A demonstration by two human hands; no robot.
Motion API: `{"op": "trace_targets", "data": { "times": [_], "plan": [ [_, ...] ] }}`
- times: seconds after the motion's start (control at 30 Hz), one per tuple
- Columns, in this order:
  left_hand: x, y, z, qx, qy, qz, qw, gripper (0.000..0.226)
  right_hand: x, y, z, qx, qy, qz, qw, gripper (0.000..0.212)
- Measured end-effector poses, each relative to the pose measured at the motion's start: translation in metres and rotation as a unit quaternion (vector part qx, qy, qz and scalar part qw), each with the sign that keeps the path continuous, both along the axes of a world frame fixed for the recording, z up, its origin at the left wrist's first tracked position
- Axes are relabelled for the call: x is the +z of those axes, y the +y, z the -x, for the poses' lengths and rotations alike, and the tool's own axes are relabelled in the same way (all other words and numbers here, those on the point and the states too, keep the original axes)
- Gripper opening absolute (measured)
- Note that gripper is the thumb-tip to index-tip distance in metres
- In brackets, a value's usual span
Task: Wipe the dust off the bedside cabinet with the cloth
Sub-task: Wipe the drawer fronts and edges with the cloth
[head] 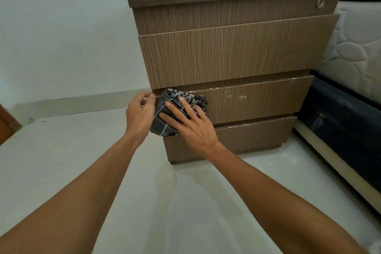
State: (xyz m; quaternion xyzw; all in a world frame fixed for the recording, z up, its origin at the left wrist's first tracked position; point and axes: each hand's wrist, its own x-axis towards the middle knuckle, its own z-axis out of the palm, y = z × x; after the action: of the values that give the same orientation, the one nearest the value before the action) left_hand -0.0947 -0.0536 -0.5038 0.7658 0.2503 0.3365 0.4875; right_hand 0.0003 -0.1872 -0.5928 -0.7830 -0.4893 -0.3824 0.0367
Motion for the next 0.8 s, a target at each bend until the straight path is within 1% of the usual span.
{"op": "trace_targets", "data": {
  "times": [0.13,0.3,0.43,0.53,0.6,0.67,0.7,0.8],
  "plan": [
    [-0.005,-0.003,-0.006,0.016,-0.004,-0.024,1.0,0.014,-0.007,-0.02,-0.015,-0.038,0.007,-0.028,0.999,0.062],
    [-0.007,-0.011,-0.014,0.045,-0.019,-0.027,0.998,0.013,-0.014,-0.057,-0.037,-0.087,0.029,-0.07,0.993,0.063],
    [-0.008,-0.01,-0.018,0.056,-0.025,-0.021,0.998,0.012,-0.018,-0.095,-0.056,-0.143,0.104,-0.124,0.976,0.069],
    [-0.009,-0.012,-0.019,0.067,-0.027,-0.029,0.997,0.011,-0.018,-0.119,-0.068,-0.198,0.171,-0.169,0.95,0.067],
    [-0.01,-0.014,-0.02,0.075,-0.03,-0.035,0.996,0.01,-0.019,-0.132,-0.076,-0.235,0.213,-0.217,0.923,0.071],
    [-0.009,-0.015,-0.02,0.079,-0.034,-0.037,0.996,0.01,-0.018,-0.141,-0.081,-0.258,0.271,-0.293,0.88,0.076],
    [-0.01,-0.014,-0.021,0.081,-0.034,-0.037,0.995,0.01,-0.017,-0.145,-0.084,-0.265,0.302,-0.343,0.849,0.077],
    [-0.011,-0.014,-0.021,0.08,-0.032,-0.039,0.996,0.009,-0.014,-0.153,-0.093,-0.272,0.386,-0.488,0.734,0.072]
  ]
}}
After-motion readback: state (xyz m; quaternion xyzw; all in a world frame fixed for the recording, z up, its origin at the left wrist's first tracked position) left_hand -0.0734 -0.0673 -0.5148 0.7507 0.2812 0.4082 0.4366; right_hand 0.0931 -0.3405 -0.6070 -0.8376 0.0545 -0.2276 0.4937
